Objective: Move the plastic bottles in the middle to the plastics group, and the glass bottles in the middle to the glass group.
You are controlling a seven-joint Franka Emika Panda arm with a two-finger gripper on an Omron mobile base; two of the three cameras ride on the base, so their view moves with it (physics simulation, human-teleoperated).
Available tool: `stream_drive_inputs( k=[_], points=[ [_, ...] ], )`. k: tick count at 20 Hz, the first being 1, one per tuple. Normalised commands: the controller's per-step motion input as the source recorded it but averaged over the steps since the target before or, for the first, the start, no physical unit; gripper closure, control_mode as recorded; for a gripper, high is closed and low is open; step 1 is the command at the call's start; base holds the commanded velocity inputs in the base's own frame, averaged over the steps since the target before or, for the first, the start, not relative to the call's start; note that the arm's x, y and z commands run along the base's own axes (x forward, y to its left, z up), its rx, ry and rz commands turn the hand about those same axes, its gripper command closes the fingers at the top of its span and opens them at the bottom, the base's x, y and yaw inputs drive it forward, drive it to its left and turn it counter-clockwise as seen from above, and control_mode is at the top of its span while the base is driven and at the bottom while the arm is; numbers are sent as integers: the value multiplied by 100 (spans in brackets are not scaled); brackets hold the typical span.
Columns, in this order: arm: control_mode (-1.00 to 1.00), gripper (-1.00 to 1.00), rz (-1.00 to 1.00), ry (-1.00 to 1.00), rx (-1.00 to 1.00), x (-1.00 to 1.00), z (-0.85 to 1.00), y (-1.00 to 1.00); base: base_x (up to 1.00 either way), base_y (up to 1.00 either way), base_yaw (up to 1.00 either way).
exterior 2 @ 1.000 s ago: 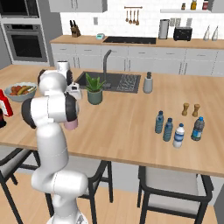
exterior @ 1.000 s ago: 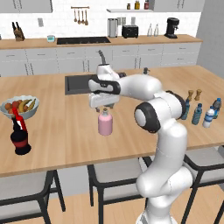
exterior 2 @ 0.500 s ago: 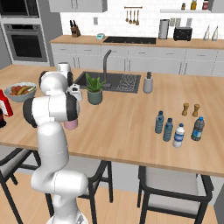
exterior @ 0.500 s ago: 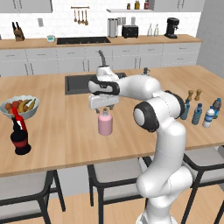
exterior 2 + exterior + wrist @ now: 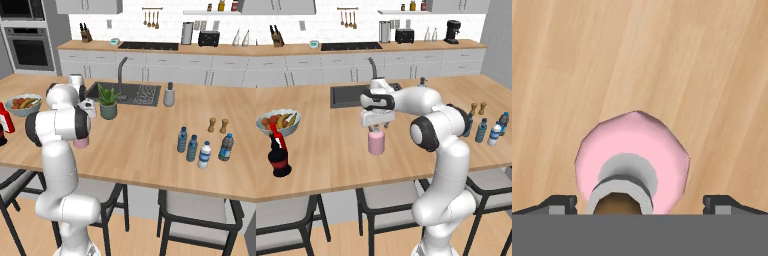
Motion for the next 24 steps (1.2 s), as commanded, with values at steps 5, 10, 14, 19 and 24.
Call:
stream_drive_inputs(
  k=[5,10,14,19,24],
  points=[
    [-100,-100,0,-7,0,3,-4,13,0,0,0],
    [-100,-100,0,-13,0,0,0,7,0,0,0],
    [-100,-100,0,-10,1,0,-6,-1,0,0,0],
    [-100,-100,0,-2,1,0,-12,0,0,0,0],
    [-100,100,0,0,0,0,-1,0,0,0,0]
  ],
)
